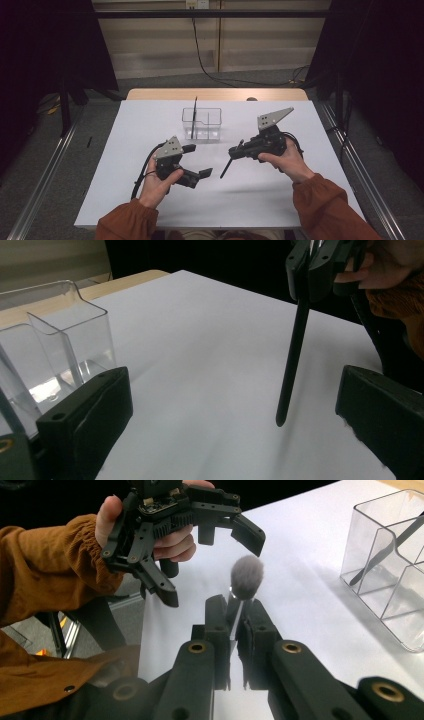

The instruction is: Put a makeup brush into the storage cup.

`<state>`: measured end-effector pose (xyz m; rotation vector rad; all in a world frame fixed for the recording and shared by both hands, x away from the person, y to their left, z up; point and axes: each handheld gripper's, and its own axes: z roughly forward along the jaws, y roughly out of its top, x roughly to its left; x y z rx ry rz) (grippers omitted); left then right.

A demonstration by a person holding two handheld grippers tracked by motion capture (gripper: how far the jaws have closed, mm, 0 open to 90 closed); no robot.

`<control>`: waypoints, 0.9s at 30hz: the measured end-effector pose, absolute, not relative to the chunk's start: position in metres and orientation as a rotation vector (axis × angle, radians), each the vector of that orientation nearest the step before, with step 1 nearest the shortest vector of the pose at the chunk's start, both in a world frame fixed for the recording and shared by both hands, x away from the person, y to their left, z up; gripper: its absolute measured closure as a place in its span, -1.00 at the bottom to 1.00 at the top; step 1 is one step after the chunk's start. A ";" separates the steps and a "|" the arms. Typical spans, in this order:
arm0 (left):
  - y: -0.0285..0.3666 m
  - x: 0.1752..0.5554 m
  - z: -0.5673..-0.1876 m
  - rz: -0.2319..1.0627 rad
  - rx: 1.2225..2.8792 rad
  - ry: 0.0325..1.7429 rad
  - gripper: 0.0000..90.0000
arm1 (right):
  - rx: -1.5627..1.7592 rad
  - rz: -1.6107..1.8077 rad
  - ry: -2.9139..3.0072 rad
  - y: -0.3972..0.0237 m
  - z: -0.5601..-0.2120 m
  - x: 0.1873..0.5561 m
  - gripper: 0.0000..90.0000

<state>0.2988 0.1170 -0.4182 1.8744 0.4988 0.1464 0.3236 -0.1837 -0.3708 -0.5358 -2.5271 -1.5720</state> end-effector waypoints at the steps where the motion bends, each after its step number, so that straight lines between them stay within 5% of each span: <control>1: 0.116 0.299 -0.418 0.147 1.877 0.495 -0.96 | -0.534 -1.562 -2.537 -0.183 -0.370 0.324 0.86; 27: 0.086 0.302 -0.413 0.152 1.872 0.465 -0.94 | -0.549 -1.353 -2.652 -0.176 -0.356 0.337 0.86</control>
